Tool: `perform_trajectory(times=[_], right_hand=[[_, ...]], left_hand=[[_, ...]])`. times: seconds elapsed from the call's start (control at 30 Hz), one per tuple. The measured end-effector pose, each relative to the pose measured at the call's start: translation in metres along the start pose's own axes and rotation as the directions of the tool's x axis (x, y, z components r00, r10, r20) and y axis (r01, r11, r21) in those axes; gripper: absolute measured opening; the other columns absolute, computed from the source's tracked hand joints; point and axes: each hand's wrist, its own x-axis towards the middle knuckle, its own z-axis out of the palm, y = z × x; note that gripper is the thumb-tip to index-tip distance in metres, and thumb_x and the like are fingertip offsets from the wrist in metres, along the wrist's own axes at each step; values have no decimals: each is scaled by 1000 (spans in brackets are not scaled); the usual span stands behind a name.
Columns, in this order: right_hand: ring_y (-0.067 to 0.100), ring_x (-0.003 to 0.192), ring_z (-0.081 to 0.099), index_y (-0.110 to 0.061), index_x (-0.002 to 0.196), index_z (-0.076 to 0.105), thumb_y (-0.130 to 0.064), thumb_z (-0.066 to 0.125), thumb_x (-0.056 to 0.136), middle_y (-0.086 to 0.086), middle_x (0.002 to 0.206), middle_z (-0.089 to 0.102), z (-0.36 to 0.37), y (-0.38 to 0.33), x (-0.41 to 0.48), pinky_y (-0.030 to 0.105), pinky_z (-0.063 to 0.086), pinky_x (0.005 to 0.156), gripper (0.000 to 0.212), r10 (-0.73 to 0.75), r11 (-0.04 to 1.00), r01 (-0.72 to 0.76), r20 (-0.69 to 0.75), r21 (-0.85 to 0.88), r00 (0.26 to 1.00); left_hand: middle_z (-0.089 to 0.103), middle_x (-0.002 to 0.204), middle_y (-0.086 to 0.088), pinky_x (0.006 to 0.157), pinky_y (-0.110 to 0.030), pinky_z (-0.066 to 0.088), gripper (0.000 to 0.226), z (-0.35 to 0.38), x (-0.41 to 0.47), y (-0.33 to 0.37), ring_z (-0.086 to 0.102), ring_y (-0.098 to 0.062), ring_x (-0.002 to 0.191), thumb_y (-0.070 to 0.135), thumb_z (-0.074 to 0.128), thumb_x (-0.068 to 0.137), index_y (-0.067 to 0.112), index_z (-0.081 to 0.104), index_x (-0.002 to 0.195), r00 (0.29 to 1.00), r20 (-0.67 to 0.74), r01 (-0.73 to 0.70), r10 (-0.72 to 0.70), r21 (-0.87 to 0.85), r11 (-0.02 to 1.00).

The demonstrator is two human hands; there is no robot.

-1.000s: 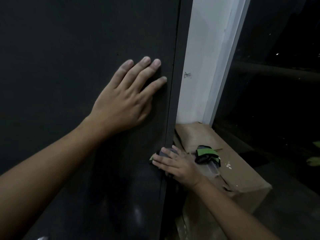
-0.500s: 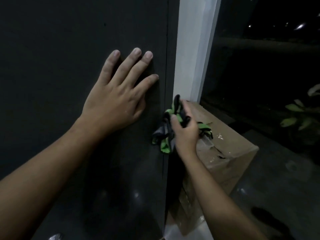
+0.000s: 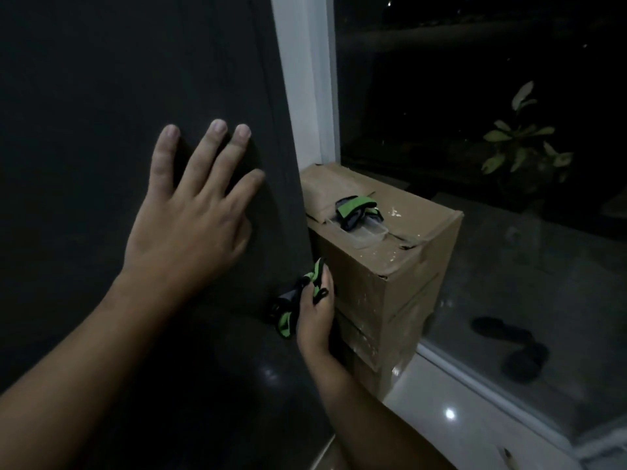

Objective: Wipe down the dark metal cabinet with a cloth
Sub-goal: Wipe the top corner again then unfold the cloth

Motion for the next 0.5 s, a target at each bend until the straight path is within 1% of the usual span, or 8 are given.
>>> perform_trajectory(times=[0.07, 0.13, 0.2, 0.27, 0.3, 0.37, 0.43, 0.5], right_hand=[[11, 141, 40, -13, 151, 40, -9, 47, 103, 1, 154, 42, 0, 8, -3, 16, 31, 112, 48, 122, 993, -122, -42, 5, 992], [14, 138, 45, -18, 149, 44, -11, 48, 102, 1, 150, 48, -2, 11, -1, 31, 34, 116, 47, 218, 976, -218, -51, 13, 975], [17, 131, 52, -21, 146, 49, -12, 50, 101, 1, 142, 57, -9, 7, 9, 40, 41, 113, 45, 328, 944, -327, -7, 49, 945], [20, 123, 59, -19, 141, 54, -10, 50, 101, 3, 134, 62, -21, 1, 20, 44, 46, 108, 41, 426, 899, -428, 43, 92, 904], [20, 121, 60, -18, 140, 56, -10, 50, 101, 3, 132, 64, -25, -1, 23, 44, 48, 107, 40, 426, 897, -430, 61, 101, 903], [15, 124, 58, -21, 142, 55, -12, 52, 99, -2, 136, 62, -29, -3, 17, 40, 46, 109, 44, 324, 944, -328, 99, 35, 941], [9, 134, 49, -22, 148, 47, -14, 55, 99, -6, 146, 53, -26, 9, 0, 33, 39, 114, 50, 237, 971, -230, 130, -61, 963], [12, 141, 41, -17, 152, 40, -12, 55, 99, -3, 154, 43, -25, 31, -17, 25, 30, 116, 55, 239, 960, -221, 88, -172, 967]], left_hand=[[8, 165, -16, 117, -57, -14, 59, 1, -2, 2, -1, -33, 152, 41, 25, 96, 17, 43, 147, 1000, 10, -9, 9, 2, 1000], [8, 165, -16, 117, -57, -16, 61, 2, -1, 1, -1, -33, 152, 43, 24, 95, 18, 43, 147, 1000, 15, -13, 13, 10, 1000], [8, 164, -16, 116, -57, -17, 62, 1, 0, 0, -1, -34, 152, 45, 23, 94, 19, 44, 146, 1000, 19, -21, 20, 13, 1000], [8, 164, -16, 116, -58, -17, 62, 1, 0, 0, -1, -35, 152, 45, 22, 95, 19, 44, 146, 1000, 20, -24, 24, 9, 1000], [8, 164, -16, 116, -58, -16, 61, 1, -1, 0, -2, -35, 152, 45, 22, 95, 18, 44, 146, 1000, 18, -22, 22, 4, 1000], [8, 164, -16, 116, -58, -16, 61, 1, -2, 2, -2, -35, 152, 44, 23, 95, 18, 44, 145, 1000, 13, -15, 15, -6, 1000], [8, 164, -17, 116, -59, -16, 60, 3, -3, 5, -2, -35, 152, 43, 24, 95, 17, 44, 145, 1000, 12, -10, 10, -14, 1000], [8, 164, -17, 116, -60, -16, 60, 6, -6, 9, -1, -35, 152, 43, 25, 95, 17, 44, 145, 999, 18, -31, 31, -14, 999]])
